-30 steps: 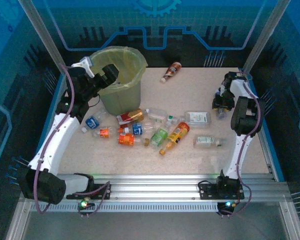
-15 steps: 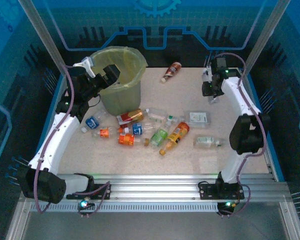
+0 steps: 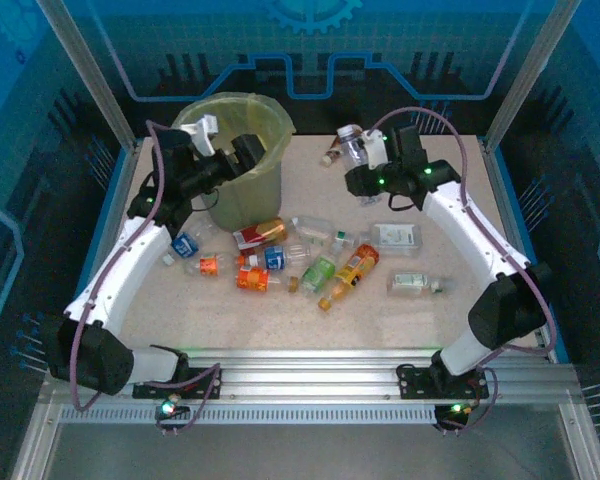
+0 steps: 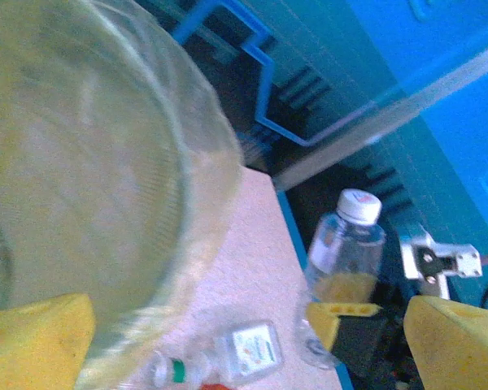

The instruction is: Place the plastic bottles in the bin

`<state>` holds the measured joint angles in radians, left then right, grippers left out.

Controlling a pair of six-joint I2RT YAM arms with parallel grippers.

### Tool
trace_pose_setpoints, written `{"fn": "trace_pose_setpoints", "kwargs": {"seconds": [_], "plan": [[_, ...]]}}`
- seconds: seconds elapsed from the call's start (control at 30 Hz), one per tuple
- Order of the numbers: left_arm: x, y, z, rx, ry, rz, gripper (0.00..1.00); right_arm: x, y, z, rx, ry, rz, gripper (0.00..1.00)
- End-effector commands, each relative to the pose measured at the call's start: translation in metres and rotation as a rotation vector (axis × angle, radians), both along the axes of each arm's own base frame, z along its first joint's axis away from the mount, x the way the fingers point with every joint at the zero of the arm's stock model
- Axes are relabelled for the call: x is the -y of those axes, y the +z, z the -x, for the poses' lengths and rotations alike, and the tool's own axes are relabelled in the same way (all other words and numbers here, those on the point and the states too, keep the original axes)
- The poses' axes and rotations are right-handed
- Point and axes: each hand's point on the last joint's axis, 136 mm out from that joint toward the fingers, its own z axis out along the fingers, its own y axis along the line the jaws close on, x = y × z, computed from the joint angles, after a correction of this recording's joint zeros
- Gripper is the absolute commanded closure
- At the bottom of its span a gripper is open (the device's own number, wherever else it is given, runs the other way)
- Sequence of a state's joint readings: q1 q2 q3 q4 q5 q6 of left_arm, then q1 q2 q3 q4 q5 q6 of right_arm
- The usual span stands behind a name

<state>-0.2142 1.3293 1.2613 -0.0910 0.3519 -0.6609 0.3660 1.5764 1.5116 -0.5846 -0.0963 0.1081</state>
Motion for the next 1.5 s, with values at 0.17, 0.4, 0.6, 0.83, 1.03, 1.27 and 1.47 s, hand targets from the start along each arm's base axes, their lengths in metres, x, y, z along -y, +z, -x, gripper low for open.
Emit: {"fn": "trace_pose_setpoints", "kwargs": {"seconds": [0.17, 0.4, 0.6, 0.83, 1.03, 1.27, 1.47], "plan": [[0.074, 0.047, 0.033, 0.194, -0.325, 0.041, 0.01, -0.075, 0.047, 0.034, 0.121, 0.230, -0.271, 0.75], [0.092, 0.040, 0.043, 0.210, -0.394, 0.010, 0.04, -0.098, 0.070, 0.056, 0.130, 0.307, -0.375, 0.74], [0.103, 0.035, 0.041, 0.201, -0.419, 0.004, 0.06, -0.113, 0.080, 0.075, 0.143, 0.351, -0.384, 0.73], [0.112, 0.032, 0.042, 0.198, -0.447, 0.013, 0.12, -0.125, 0.090, 0.088, 0.159, 0.385, -0.407, 0.72], [0.113, 0.033, 0.042, 0.201, -0.450, 0.022, 0.39, -0.125, 0.089, 0.088, 0.148, 0.370, -0.414, 0.68], [0.107, 0.040, 0.039, 0.245, -0.409, 0.007, 0.55, -0.112, 0.081, 0.088, 0.114, 0.291, -0.369, 0.32], [0.095, 0.057, 0.028, 0.309, -0.332, -0.094, 0.55, -0.089, 0.078, 0.095, 0.081, 0.199, -0.311, 0.00]]}}
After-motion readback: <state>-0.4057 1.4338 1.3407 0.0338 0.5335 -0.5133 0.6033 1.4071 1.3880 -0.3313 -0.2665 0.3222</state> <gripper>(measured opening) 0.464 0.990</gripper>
